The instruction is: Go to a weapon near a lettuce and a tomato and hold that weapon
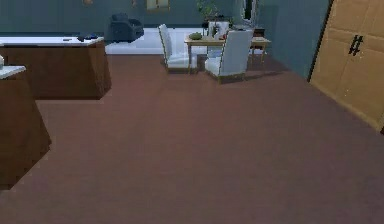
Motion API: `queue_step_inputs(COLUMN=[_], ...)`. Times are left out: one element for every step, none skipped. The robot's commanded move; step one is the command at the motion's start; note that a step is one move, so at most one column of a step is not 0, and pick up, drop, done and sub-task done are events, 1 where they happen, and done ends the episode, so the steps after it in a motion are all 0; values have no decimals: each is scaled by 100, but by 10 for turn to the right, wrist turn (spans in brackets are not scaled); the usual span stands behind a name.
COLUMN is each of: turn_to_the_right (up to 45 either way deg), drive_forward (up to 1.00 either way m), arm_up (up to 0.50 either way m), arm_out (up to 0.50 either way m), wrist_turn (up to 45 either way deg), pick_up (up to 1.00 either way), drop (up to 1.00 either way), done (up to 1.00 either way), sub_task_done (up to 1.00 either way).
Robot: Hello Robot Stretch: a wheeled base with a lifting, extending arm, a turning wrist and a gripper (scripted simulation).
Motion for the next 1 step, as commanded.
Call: queue_step_inputs(turn_to_the_right=[0], drive_forward=[100], arm_up=[0], arm_out=[0], wrist_turn=[0], pick_up=[0], drop=[0], done=[0], sub_task_done=[0])
